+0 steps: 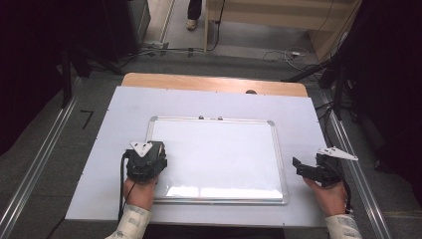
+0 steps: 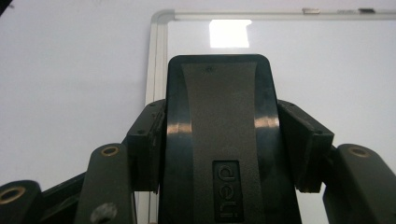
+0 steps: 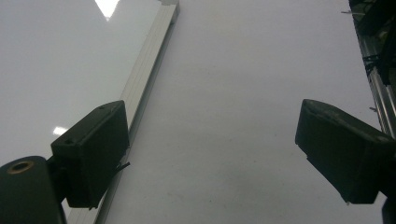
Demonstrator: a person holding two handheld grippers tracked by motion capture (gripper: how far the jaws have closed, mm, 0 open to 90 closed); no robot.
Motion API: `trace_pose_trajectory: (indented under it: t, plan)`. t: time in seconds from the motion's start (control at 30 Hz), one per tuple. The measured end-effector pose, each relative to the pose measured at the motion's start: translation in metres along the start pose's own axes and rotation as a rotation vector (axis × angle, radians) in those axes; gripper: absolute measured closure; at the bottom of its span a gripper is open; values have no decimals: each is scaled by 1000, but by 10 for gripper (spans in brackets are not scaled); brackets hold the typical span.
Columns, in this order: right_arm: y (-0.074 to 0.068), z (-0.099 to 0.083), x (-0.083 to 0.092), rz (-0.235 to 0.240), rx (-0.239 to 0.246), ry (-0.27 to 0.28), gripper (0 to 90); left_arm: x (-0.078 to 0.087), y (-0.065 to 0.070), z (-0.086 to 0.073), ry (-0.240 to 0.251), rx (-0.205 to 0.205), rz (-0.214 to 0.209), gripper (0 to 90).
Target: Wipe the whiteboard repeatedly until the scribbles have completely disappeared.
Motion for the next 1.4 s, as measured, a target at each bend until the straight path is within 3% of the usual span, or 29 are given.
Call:
trace_pose_trajectory:
  t: [0.27, 0.37, 0.53, 0.67, 0.87, 1.4]
  plan:
    - [0, 0, 0, 2, 2, 0, 84, 0, 3, -18, -13, -12, 51, 406]
    - [-1, 0, 0, 1, 7, 2, 84, -2, 2, -22, -23, 5, 44, 406]
    - [-2, 1, 0, 3, 7, 2, 84, -5, 4, -27, -43, -8, 43, 406]
    - [-2, 1, 0, 4, 8, 1, 84, -8, 3, -28, -55, 7, 34, 405]
    - [-2, 0, 0, 4, 9, 2, 84, -8, 3, -29, -46, -2, 33, 400]
    - [-2, 1, 0, 2, 8, 4, 84, 17, 8, -18, 22, -14, -75, 255]
Point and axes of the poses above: each handheld gripper's, and its own axes: x roughly backward along the jaws, z roughly out of its top, y roughly to its right, the point moved 6 cm from there along -x, roughly forward along the jaws, and after that the axes turned 12 degrees about -y, right-handed, at the moved point
